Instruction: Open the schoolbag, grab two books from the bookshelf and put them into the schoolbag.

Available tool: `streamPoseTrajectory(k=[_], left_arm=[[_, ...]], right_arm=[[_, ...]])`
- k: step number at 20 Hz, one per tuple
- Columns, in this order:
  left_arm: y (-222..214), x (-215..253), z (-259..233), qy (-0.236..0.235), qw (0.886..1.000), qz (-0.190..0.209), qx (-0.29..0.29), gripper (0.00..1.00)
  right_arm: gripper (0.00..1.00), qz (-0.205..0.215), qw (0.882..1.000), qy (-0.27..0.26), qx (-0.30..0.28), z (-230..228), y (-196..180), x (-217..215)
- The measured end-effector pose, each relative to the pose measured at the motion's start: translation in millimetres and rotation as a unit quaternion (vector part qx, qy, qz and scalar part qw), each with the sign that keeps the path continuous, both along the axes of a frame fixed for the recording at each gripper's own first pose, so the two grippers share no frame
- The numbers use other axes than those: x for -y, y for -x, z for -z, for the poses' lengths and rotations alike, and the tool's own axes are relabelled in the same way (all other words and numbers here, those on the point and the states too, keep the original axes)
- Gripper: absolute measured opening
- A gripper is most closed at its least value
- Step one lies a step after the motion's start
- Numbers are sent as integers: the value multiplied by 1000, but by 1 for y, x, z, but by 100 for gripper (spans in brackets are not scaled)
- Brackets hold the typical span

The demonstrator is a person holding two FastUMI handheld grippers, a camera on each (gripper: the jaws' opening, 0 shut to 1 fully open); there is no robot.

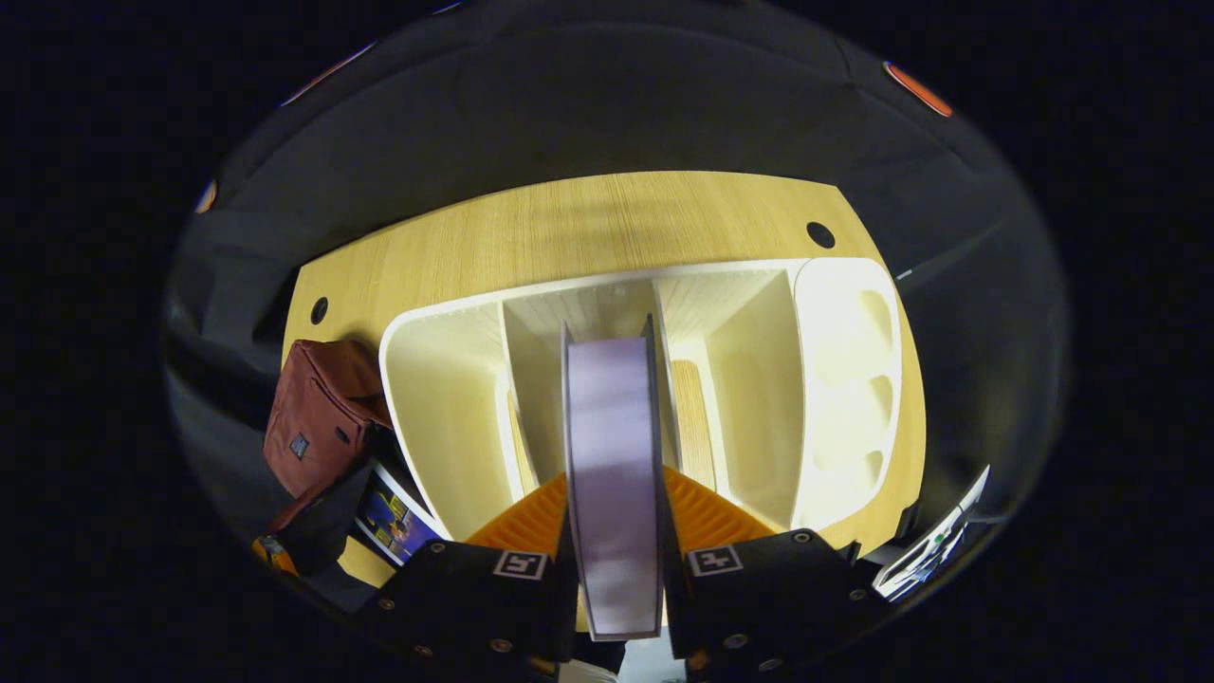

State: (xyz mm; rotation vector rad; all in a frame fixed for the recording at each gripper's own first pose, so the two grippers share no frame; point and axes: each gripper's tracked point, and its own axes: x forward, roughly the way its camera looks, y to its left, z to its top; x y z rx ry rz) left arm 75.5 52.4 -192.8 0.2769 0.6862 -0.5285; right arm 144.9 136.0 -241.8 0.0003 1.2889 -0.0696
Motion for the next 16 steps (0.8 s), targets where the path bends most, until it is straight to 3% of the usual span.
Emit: streamPoseTrajectory(k=[3,4,5,9,13,16], left_arm=[[0,1,2,-1,1000,3,-1,1],[0,1,1,-1,1000,3,0,1],[1,0,1,-1,1000,3,2,1],[2,1,2,3,1000,7,5,1],[3,-2,2,6,1000,8,7,1],[4,-2,5,12,1000,9,4,1]], right_arm=[[37,7,1000,-7,6,-9,3,-3],[29,14,1000,-14,13,-17,2,-6],[37,16,999,-20,23,-27,0,-6],[36,13,998,2,58,-76,0,4],[36,9,995,-13,99,-134,11,-1],[37,-21,990,1,141,-181,31,-3]])
